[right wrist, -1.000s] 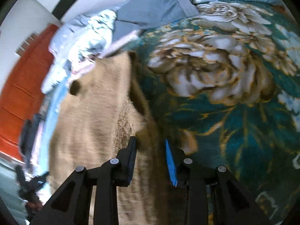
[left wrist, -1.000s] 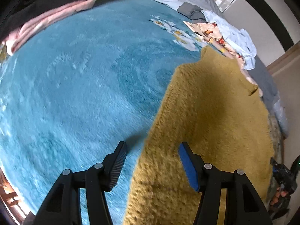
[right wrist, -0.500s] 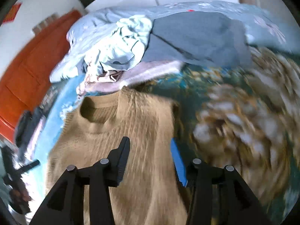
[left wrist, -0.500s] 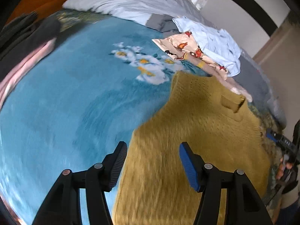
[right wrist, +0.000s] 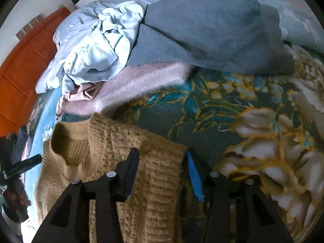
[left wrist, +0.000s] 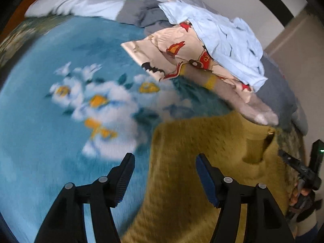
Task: Fold clothes
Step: 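Grasp the sweater hem with the left gripper while the right gripper grasps it too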
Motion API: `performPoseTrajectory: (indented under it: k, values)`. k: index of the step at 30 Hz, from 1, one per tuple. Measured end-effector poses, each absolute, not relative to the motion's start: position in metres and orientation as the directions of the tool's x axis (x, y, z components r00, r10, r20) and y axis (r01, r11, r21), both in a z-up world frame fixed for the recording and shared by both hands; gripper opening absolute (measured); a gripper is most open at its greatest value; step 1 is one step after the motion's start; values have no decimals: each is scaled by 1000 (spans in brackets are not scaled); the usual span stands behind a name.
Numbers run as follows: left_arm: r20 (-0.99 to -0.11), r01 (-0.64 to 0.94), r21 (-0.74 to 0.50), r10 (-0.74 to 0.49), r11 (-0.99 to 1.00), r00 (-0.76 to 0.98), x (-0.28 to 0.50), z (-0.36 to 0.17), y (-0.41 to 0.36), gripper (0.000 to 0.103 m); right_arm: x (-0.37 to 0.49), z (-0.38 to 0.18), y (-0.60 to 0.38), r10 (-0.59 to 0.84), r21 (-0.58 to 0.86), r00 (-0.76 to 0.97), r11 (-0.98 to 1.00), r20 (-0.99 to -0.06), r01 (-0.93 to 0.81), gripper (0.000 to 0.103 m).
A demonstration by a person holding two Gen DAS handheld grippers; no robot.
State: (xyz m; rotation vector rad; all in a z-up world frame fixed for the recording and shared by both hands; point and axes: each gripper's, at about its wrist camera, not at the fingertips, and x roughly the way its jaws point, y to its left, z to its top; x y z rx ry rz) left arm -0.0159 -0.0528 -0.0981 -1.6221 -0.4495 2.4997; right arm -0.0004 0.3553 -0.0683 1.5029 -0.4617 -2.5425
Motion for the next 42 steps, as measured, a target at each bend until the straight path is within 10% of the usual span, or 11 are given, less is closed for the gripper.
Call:
performPoseTrajectory:
  k: [11, 16, 20, 42]
  values:
    - [-882, -101, -220, 242, -970, -403, -42, -106, -29, 62, 1, -69, 357, -306, 380, -526, -924, -793, -35, 56]
    - [-873, -123, -221, 253, -967, -417, -37, -99, -27, 13, 0, -64, 350, -327, 406, -514, -913, -793, -45, 41]
    - [-846, -137, -246, 281, -960, -454, -25, -76, -33, 13, -1, -60, 345, -346, 427, -503, -903, -792, -52, 21]
    - [-567, -251, -249, 351, -935, -745, 236, 71, -62, 13, 204, 81, 338, -509, 482, -690, -837, -515, 258, 20]
